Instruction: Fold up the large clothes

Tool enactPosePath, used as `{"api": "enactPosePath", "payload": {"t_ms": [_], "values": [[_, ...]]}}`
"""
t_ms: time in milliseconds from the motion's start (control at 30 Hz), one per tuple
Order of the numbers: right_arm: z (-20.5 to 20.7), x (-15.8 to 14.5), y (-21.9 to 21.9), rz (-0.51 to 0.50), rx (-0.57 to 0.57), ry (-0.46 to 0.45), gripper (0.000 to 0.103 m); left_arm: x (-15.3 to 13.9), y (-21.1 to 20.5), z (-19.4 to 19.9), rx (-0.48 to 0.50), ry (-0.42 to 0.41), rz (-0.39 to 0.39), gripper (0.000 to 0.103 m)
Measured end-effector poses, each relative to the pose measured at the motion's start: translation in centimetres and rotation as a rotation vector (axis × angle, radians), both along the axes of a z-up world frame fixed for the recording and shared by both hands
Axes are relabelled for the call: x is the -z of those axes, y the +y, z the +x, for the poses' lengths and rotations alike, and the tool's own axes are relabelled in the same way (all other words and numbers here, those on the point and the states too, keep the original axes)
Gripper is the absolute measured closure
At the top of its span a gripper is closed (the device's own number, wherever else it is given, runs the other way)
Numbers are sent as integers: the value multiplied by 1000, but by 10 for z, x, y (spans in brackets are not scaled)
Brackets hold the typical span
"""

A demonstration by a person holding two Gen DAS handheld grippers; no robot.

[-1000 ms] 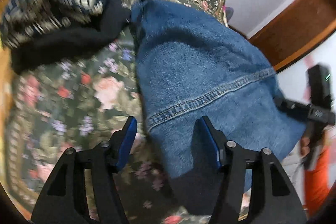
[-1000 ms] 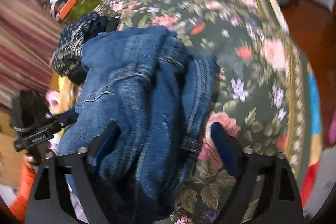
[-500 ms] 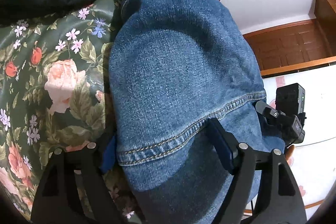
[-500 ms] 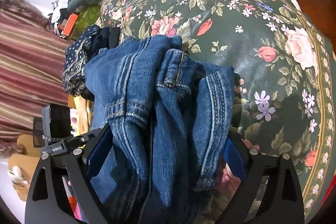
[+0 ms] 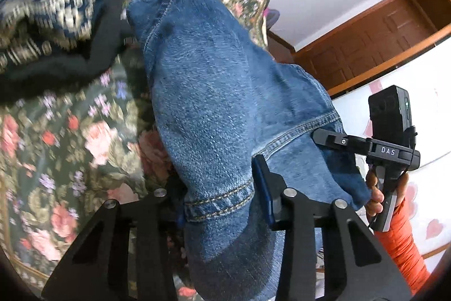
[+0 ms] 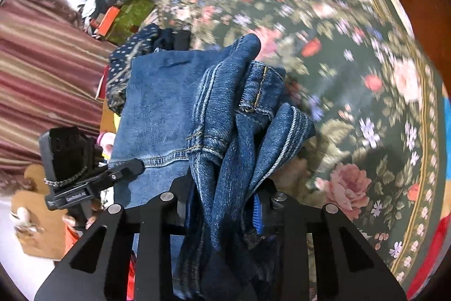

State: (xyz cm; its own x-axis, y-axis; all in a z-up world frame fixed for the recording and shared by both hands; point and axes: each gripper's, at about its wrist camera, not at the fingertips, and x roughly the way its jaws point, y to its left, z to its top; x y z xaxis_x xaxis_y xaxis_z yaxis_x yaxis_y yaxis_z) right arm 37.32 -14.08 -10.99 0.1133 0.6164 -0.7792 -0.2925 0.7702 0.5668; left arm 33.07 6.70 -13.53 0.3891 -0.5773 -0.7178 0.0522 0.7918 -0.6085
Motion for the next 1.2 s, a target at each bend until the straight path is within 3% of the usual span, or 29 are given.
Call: {"api": "enactPosePath", "payload": {"t_ms": [200, 400, 533, 633, 700, 800, 933, 1000, 1100, 1200], "values": [[16, -48, 49, 52, -47, -125, 75, -64, 49, -5, -75, -125, -12, 65], [44, -82, 123, 128, -116, -217, 75, -125, 121, -7, -191, -257, 37, 65], [70, -86, 172, 187, -148, -236, 75, -158, 179, 0, -273, -323, 79, 66], [94, -77, 209, 204, -163, -230, 75, -161, 212, 15, -325, -329, 114, 66], [114, -61, 240, 195, -175, -234, 75, -157, 231, 21, -355, -320, 164, 66], [135, -24, 271, 165, -179, -219, 75, -127, 256, 47, -403, -276, 221, 66], [159, 41, 301, 19, -178, -180, 74, -45, 290, 85, -463, -109, 291, 65], [167, 75, 301, -11, -172, -135, 72, -13, 293, 94, -465, -71, 328, 60], [171, 84, 287, 1, -175, -144, 68, -3, 294, 92, -450, -106, 251, 52], [170, 76, 271, -12, -184, -126, 66, -9, 289, 93, -440, -109, 281, 51]]}}
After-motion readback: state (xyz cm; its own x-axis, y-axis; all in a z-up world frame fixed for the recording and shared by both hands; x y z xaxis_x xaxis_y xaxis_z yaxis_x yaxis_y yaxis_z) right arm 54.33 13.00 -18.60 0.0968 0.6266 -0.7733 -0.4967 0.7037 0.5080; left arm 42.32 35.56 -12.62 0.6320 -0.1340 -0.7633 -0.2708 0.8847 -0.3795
